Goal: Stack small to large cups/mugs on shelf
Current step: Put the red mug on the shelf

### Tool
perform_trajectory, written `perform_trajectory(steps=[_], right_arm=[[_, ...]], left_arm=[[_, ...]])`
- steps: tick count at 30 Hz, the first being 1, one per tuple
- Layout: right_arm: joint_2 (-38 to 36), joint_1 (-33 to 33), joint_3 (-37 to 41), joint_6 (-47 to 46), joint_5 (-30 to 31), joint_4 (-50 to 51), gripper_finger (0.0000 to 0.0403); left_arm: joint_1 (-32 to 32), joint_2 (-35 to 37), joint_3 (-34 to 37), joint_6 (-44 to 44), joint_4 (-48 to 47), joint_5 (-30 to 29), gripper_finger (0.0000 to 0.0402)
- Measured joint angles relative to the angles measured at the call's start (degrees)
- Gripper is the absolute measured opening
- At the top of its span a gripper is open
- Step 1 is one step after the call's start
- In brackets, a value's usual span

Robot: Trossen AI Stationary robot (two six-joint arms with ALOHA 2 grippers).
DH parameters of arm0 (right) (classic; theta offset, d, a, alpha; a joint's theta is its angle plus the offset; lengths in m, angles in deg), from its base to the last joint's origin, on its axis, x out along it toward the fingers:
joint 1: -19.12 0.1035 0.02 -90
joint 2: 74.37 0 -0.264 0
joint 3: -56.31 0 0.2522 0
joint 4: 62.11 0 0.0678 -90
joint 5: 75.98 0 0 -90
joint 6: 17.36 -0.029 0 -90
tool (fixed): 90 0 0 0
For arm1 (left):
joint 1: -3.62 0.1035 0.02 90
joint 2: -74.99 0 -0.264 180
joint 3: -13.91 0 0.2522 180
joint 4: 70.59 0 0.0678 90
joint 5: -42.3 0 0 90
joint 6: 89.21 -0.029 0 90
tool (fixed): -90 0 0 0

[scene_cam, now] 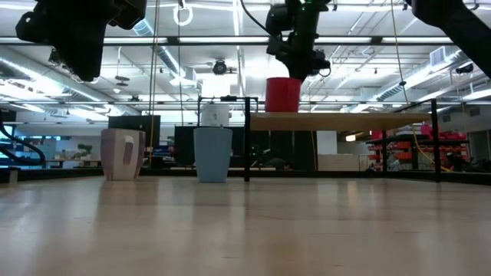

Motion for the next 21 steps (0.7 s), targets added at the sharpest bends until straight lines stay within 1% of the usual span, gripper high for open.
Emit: perform_trajectory(steps=[6, 11, 21], right_arm=[[0.11, -0.66, -0.01, 0.06, -0.84, -0.07, 0.0018], [0.19, -0.64, 0.0, 0.47, -0.97, -0.09, 0.0037], [0.17, -0.5, 0.0, 0.52, -0.98, -0.54, 0.0069]], left_arm=[[0.0, 0.0, 0.0, 0.06, 0.01, 0.0, 0.0067], [0.0, 0.0, 0.0, -0.06, 0.01, 0.0, 0.0062], [0.0, 0.0, 0.0, -0.07, 0.01, 0.0, 0.0067]])
